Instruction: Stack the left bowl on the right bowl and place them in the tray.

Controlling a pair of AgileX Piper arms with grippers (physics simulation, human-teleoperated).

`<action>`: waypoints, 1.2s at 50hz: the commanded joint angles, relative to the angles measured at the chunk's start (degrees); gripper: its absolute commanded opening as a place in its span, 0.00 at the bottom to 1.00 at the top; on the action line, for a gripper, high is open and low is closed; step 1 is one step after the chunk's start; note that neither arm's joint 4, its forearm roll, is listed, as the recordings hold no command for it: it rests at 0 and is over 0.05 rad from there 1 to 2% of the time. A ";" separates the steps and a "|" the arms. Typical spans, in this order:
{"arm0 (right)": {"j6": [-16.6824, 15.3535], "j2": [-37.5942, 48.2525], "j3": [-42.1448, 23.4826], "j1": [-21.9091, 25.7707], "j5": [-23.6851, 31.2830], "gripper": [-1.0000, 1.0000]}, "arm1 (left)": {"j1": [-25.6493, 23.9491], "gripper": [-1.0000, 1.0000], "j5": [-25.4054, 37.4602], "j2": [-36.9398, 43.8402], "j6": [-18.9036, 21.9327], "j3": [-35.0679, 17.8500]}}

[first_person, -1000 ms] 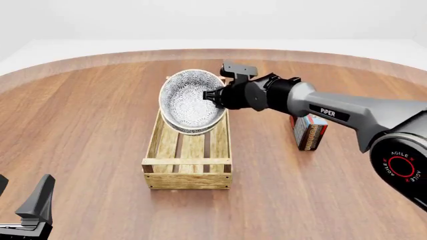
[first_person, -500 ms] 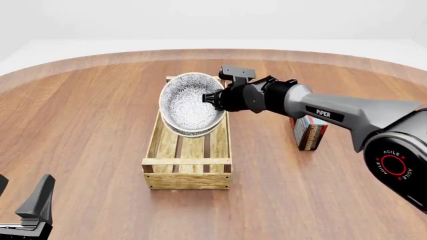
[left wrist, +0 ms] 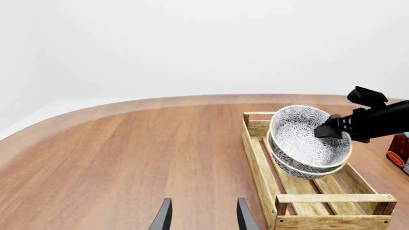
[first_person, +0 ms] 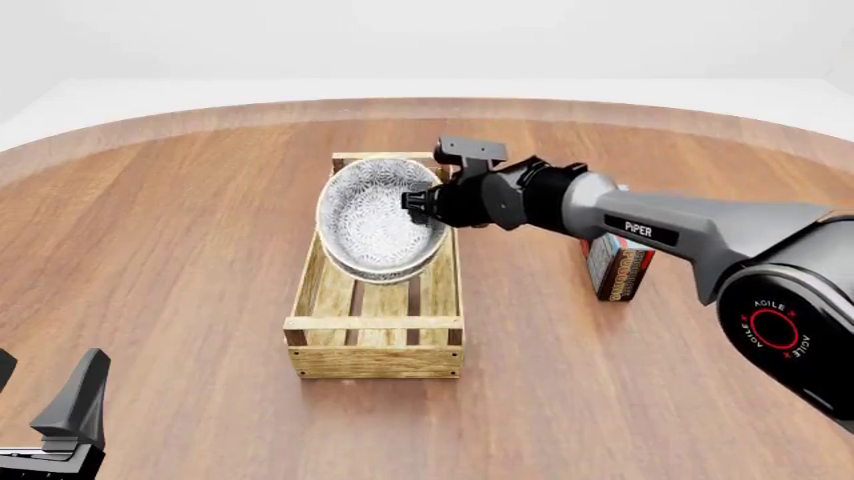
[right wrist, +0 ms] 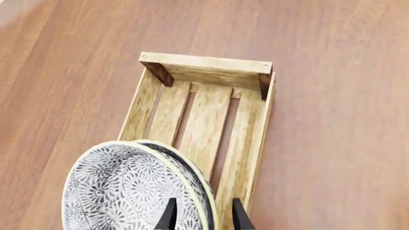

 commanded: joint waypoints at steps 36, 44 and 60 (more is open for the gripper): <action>-2.94 -18.82 13.30 -0.28 -2.82 1.00 | 0.00 1.00 0.00 0.00 0.00 0.00; -2.91 -30.48 24.70 0.66 -6.65 1.00 | 0.00 1.00 0.00 0.00 0.00 0.00; -0.80 -54.22 47.94 3.84 -14.86 1.00 | 0.00 1.00 0.00 0.00 0.00 0.00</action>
